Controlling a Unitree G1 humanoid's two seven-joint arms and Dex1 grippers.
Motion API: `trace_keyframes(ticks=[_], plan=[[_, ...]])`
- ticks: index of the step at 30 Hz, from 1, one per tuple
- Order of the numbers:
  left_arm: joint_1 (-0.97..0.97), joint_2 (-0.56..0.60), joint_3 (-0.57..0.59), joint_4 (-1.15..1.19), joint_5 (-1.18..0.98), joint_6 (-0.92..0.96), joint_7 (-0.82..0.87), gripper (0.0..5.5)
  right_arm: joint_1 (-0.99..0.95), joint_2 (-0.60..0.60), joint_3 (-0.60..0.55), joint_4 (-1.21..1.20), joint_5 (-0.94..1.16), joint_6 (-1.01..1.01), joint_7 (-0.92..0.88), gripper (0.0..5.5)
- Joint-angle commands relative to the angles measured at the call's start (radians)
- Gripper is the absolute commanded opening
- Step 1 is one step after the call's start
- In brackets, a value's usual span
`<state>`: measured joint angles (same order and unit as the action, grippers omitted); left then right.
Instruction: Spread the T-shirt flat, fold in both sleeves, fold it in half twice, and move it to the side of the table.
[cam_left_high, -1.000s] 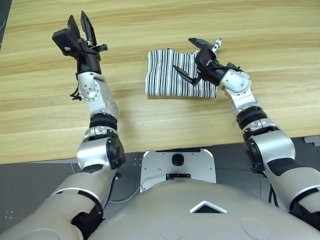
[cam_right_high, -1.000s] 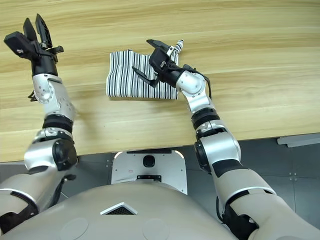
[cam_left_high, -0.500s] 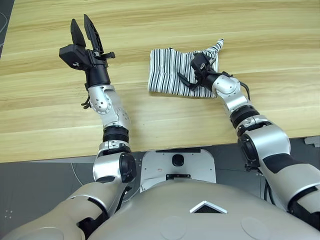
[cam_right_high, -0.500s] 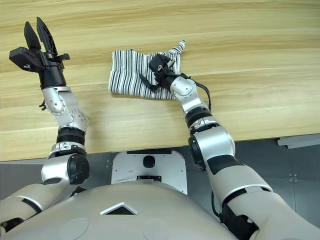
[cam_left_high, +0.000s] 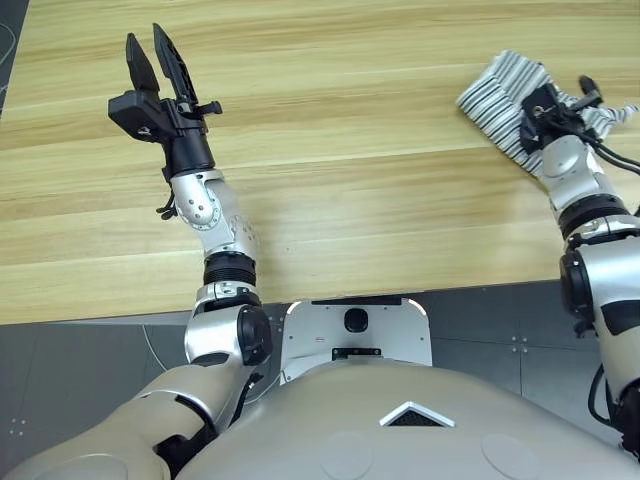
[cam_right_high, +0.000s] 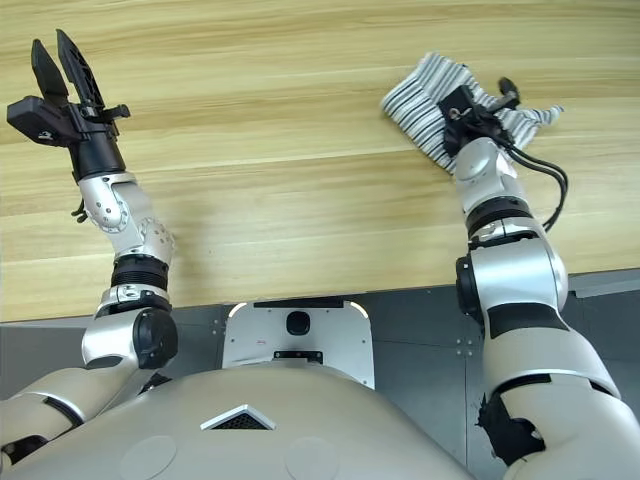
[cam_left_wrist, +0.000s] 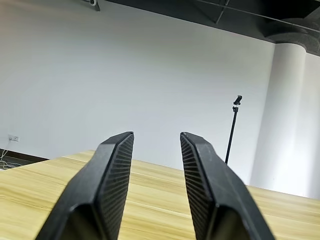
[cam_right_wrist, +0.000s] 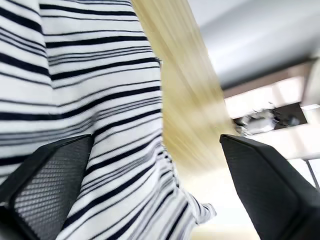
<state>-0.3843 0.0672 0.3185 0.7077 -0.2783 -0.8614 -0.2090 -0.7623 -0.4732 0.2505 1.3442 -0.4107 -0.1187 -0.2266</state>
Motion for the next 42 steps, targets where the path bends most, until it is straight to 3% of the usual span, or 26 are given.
trace_keyframes(ticks=[1, 3, 7, 11, 13, 17, 25, 42], plan=[[0.017, 0.011, 0.007, 0.001, 0.007, -0.008, 0.013, 1.74, -0.002, -0.054, -0.021, 0.012, -0.013, 0.046, -0.093, 4.66], [0.019, 0.014, 0.010, 0.005, 0.005, -0.009, 0.010, 1.74, -0.007, -0.076, -0.062, 0.004, 0.013, 0.017, -0.152, 4.66], [0.025, 0.020, 0.024, 0.018, -0.005, -0.013, 0.011, 1.74, -0.037, -0.059, -0.249, -0.061, 0.170, -0.247, -0.298, 4.66], [0.028, 0.017, 0.034, 0.036, -0.017, -0.028, 0.004, 1.74, -0.023, 0.005, -0.282, -0.149, 0.187, -0.522, -0.393, 4.66], [0.021, 0.013, 0.037, 0.035, -0.026, -0.044, -0.004, 1.74, 0.007, 0.039, -0.286, -0.217, 0.195, -0.684, -0.388, 4.66], [0.010, 0.005, 0.044, 0.023, -0.062, -0.074, -0.019, 1.74, 0.109, 0.176, -0.311, -0.371, 0.425, -0.940, -0.124, 4.66], [-0.044, 0.035, -0.014, 0.162, 0.046, -0.098, -0.022, 1.74, 0.299, 0.230, -0.306, -0.373, 0.459, -0.954, 0.114, 4.66], [-0.124, 0.042, -0.017, 0.323, 0.055, -0.106, -0.034, 1.74, 0.234, 0.281, -0.319, -0.199, 0.365, -0.834, 0.135, 4.66]])
